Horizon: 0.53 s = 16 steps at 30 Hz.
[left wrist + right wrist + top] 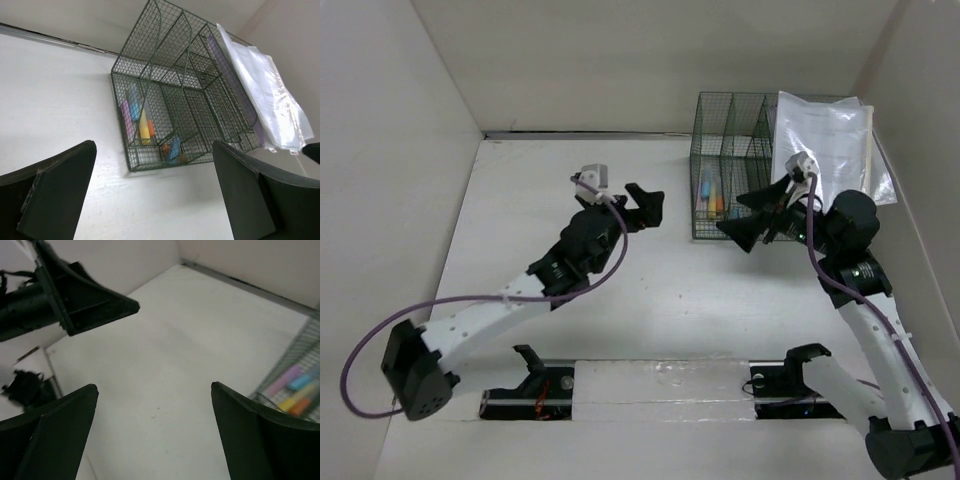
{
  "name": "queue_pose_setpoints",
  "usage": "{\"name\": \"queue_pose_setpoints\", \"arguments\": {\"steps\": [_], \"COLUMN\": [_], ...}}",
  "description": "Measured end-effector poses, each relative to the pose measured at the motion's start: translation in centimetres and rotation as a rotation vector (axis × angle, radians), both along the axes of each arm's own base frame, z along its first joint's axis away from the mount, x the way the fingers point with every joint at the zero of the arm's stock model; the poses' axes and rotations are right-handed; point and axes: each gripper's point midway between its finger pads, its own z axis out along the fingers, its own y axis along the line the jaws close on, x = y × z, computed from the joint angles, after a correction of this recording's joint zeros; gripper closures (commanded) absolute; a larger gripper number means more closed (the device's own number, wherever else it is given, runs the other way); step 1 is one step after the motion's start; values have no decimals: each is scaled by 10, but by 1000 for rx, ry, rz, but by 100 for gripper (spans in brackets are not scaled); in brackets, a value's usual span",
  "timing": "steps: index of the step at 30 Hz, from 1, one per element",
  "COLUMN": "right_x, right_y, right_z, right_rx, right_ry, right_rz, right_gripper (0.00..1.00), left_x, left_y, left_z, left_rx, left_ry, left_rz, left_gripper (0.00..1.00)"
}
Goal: Organize the desk
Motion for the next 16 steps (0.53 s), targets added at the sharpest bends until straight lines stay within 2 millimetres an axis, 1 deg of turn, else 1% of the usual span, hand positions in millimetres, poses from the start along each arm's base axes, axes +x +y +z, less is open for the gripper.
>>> {"name": "queue_pose_setpoints", "arguments": {"steps": [2,3,5,6,7,8,9,10,12,14,16], "right_x": [-20,-30,-49,-49,-63,-69,-74,-78,-83,-85,-84], "right_y": [26,37,55,56,66,71,76,80,89,95,97], "right_z": [-5,-7,-14,-15,-23,-26,-31,-37,-49,-59,-65], "right_rx": [-6,-11,-21,-25,-29,-33,-40,-46,-64,-83,-96], "right_ry": [-5,-10,-20,-25,-17,-22,-20,-14,-2,15,22], "right_rz": [130,183,272,274,327,349,371,386,410,415,403], "right_gripper": [0,0,0,0,0,0,0,0,0,0,0], "left_x": [-20,-29,-46,-54,-61,-67,-76,-76,-85,-92,-95], "left_y": [22,33,54,65,76,85,101,102,117,130,138], "left_z": [4,9,18,23,27,30,28,28,30,19,9], "left_rx": [-28,-52,-100,-124,-146,-166,-191,-192,-227,-238,-240], "left_ry": [-16,-30,-55,-65,-72,-77,-73,-73,-78,-67,-55], "left_rz": [-4,-4,4,10,19,30,54,55,76,98,117], "left_gripper": [1,1,1,1,1,1,1,1,1,1,1]}}
